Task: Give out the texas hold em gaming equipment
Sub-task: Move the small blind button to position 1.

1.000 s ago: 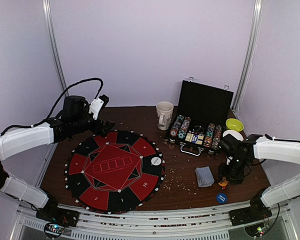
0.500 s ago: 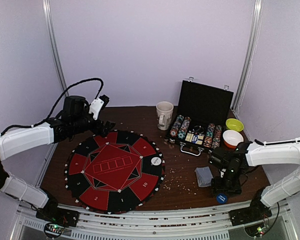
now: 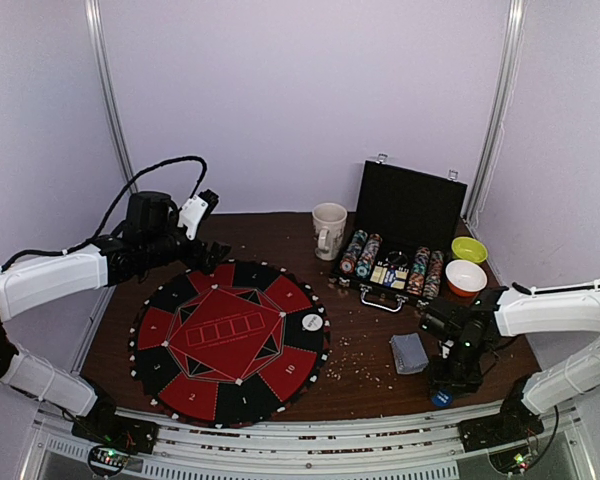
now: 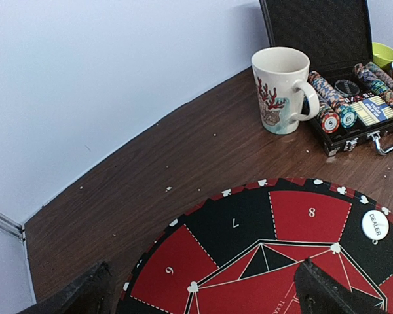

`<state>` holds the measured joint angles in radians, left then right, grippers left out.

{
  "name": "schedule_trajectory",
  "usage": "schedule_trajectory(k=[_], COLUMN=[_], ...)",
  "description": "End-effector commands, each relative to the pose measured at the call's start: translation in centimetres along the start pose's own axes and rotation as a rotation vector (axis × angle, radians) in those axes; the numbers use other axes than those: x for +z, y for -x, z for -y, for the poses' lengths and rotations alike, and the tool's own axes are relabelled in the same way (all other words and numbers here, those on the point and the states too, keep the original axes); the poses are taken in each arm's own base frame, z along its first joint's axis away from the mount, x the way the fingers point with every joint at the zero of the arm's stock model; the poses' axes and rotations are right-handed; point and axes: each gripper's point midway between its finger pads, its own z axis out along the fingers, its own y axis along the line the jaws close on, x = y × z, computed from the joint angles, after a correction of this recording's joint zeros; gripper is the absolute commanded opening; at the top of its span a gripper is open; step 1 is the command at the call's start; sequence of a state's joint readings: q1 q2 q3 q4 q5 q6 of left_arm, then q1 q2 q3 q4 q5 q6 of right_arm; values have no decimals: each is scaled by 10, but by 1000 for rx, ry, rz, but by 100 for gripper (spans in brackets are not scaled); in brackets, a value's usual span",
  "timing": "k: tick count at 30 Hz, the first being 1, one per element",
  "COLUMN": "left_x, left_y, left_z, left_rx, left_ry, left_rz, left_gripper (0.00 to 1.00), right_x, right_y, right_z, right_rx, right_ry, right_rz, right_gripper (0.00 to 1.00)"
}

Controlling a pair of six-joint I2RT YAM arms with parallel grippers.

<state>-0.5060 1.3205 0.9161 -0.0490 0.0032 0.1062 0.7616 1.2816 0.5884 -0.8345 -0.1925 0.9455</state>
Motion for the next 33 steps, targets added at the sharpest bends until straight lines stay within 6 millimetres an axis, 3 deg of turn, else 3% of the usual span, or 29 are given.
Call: schedule_trajectory(k=[1, 11, 23, 33], left_x=[-2, -1, -1, -2], left_y=[11, 12, 12, 11], left_z=[-1, -1, -1, -3], left_rx=[3, 6, 6, 10], left_ry=[4, 5, 8, 16], left_rz=[50, 50, 49, 49], left_gripper=[98, 98, 98, 98], right_x=[9, 4, 11, 5], right_y=[-2, 1, -10, -5], right_z=[5, -28, -98, -166], right_rx=[-20, -121, -396, -585], right_ry=[-32, 7, 26, 96], right_rz=[-10, 3, -8, 28], right_gripper=[50, 46, 46, 45])
